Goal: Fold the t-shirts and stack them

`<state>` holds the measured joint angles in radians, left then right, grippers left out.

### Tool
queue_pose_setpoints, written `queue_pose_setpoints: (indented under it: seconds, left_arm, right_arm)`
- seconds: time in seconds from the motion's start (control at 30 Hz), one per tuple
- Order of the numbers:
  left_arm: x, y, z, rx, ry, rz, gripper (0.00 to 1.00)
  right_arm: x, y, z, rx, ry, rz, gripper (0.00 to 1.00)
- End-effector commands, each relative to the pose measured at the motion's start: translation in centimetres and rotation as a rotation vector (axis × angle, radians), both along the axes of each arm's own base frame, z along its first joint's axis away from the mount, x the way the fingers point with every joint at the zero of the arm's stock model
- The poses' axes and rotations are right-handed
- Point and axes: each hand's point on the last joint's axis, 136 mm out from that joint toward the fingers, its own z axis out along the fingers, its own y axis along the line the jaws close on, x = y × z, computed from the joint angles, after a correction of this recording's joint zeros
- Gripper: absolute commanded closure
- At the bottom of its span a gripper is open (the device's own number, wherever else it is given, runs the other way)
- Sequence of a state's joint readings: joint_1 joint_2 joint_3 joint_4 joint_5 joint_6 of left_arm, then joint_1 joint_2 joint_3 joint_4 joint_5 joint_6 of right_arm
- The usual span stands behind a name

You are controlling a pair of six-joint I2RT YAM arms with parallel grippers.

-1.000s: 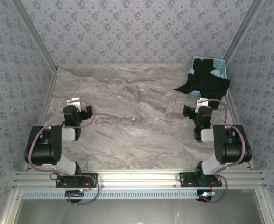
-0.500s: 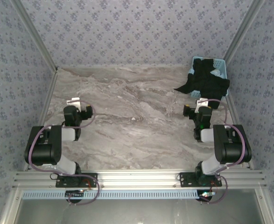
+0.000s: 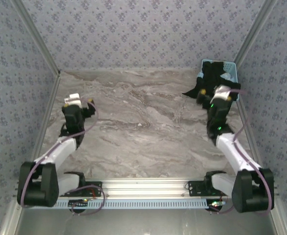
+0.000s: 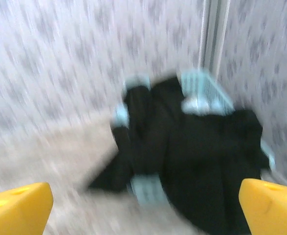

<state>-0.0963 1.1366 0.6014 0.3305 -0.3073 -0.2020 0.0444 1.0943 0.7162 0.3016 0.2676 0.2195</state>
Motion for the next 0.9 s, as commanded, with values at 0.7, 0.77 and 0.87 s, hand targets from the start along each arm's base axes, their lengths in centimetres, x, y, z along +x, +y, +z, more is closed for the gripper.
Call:
queue_pose_setpoints:
  seconds: [0.7,0.77,0.87]
  left_arm:
    - [3.6,-18.8,2.0,-0.541,0.495,-0.414,0.28]
    - [3.5,-18.8,1.9,-0.545,0.500,-0.414,0.29]
    - [3.4,-18.8,2.2,-0.539,0.497,-0.419,0.30]
  right_arm:
    - [11.7,-4.7,-13.0,0.522,0.816,-0.127,0.33]
    - [12.1,-4.3,-13.6,0.540,0.822,-0.126,0.33]
    - [12.6,-4.0,-14.7,0.570,0.824,-0.123,0.34]
